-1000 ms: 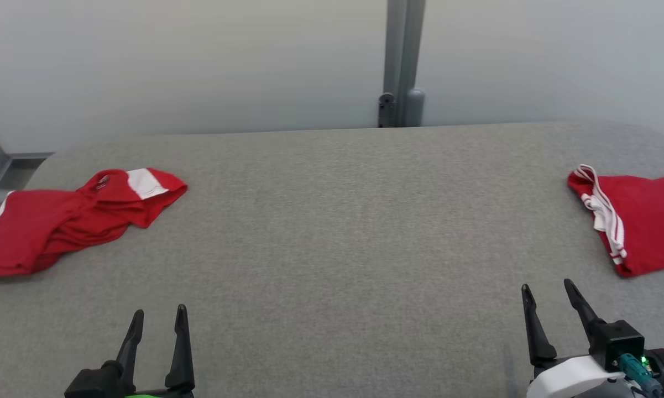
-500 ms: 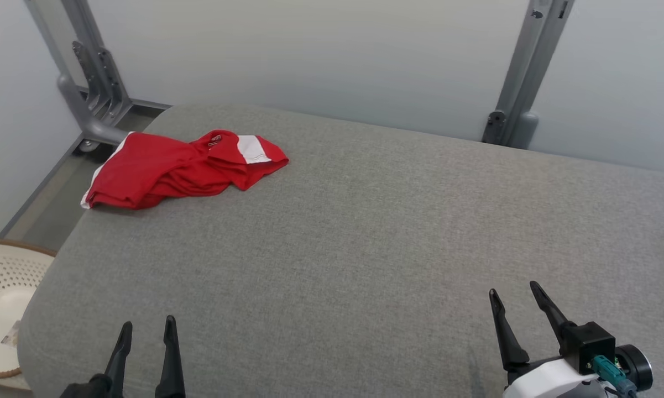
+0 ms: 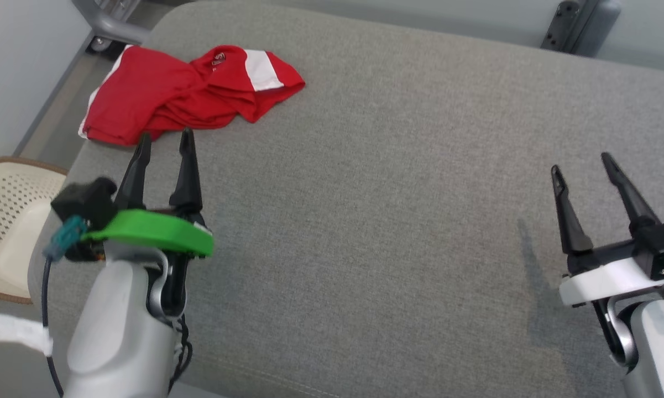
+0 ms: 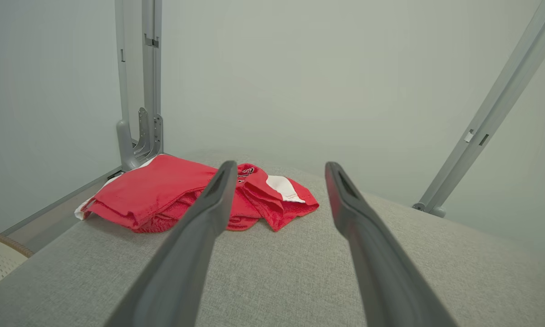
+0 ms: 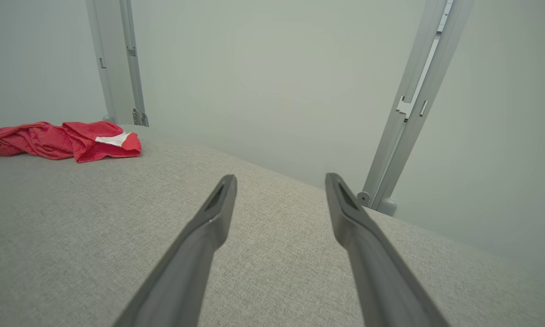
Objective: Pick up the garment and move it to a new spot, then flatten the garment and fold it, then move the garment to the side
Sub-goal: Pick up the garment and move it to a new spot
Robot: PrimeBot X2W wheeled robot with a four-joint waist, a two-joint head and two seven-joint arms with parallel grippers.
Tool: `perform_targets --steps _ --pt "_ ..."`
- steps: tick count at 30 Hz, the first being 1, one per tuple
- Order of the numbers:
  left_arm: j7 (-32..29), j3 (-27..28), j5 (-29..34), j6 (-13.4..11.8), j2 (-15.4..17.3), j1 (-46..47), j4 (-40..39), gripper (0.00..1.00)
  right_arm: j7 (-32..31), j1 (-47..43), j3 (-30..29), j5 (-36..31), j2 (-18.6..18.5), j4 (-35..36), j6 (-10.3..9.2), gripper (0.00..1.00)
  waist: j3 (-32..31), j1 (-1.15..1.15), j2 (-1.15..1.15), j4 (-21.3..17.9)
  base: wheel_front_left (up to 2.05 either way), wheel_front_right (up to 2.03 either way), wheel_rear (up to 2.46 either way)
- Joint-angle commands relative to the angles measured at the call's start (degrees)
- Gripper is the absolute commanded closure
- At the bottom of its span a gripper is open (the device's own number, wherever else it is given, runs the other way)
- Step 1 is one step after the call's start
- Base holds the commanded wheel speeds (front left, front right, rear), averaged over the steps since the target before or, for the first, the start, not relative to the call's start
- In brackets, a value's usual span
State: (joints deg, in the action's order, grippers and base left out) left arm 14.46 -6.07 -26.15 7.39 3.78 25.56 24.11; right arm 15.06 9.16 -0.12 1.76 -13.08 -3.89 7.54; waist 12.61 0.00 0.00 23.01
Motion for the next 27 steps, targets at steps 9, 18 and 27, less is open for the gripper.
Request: perform_targets --steps 9,18,27 --pt "-6.0 -6.6 -10.2 0.1 7.5 24.0 18.0 0.00 0.1 4.5 -0.2 -0.6 -4.2 3.0 -0.10 0.00 27.2 0.00 0.00 -6.3 0.00 0.00 0.00" --pt "-10.1 -5.4 -12.5 -0.6 10.8 35.5 36.2 0.00 -0.4 2.9 1.0 -0.1 -4.6 2.8 -0.15 0.00 27.1 0.00 0.00 -8.9 0.00 0.00 0.00" --pt "-5.0 -7.6 -12.3 0.2 11.1 35.5 39.7 1.00 -0.5 -0.4 0.6 0.5 -1.5 0.9 -0.10 0.00 21.1 0.00 0.00 -8.9 0.00 0.00 0.00"
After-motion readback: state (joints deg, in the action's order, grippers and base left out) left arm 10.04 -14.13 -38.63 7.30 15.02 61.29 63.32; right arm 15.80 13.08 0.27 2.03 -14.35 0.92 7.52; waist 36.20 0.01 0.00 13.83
